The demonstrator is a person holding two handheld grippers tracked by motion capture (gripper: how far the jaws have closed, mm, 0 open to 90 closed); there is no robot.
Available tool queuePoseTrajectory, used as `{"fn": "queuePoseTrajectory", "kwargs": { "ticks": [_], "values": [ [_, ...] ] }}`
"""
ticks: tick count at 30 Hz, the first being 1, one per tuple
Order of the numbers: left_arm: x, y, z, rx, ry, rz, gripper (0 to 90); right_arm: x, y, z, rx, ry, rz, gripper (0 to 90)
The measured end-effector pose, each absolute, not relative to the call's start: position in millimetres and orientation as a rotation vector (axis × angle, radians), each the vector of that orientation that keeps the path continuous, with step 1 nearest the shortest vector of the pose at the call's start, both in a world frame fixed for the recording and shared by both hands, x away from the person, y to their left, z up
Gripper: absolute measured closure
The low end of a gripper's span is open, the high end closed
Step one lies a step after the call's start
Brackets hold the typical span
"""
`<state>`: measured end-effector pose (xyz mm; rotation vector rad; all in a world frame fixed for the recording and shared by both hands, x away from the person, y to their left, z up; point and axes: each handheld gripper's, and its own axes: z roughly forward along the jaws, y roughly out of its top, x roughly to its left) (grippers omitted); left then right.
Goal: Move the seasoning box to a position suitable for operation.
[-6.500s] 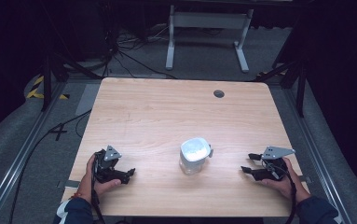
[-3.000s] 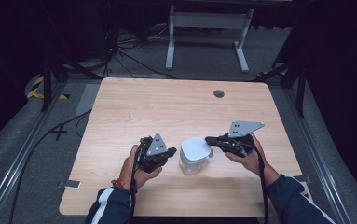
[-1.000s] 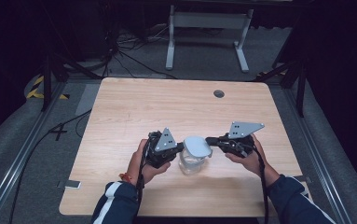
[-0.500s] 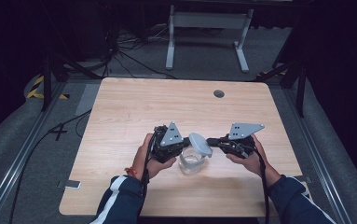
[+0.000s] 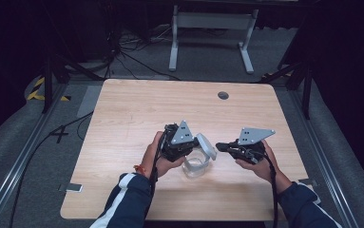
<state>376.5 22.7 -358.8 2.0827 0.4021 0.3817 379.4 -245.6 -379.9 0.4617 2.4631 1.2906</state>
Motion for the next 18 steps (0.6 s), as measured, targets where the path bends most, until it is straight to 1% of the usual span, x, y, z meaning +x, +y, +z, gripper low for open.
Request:
{"fn": "queuePoseTrajectory", "kwargs": {
  "ticks": [18],
  "values": [
    [387.8, 16.2, -355.4, 2.091, 0.380, 0.379, 88.5, 373.8, -254.8, -380.8, 0.474, 2.465, 1.273, 90.0]
  ]
}}
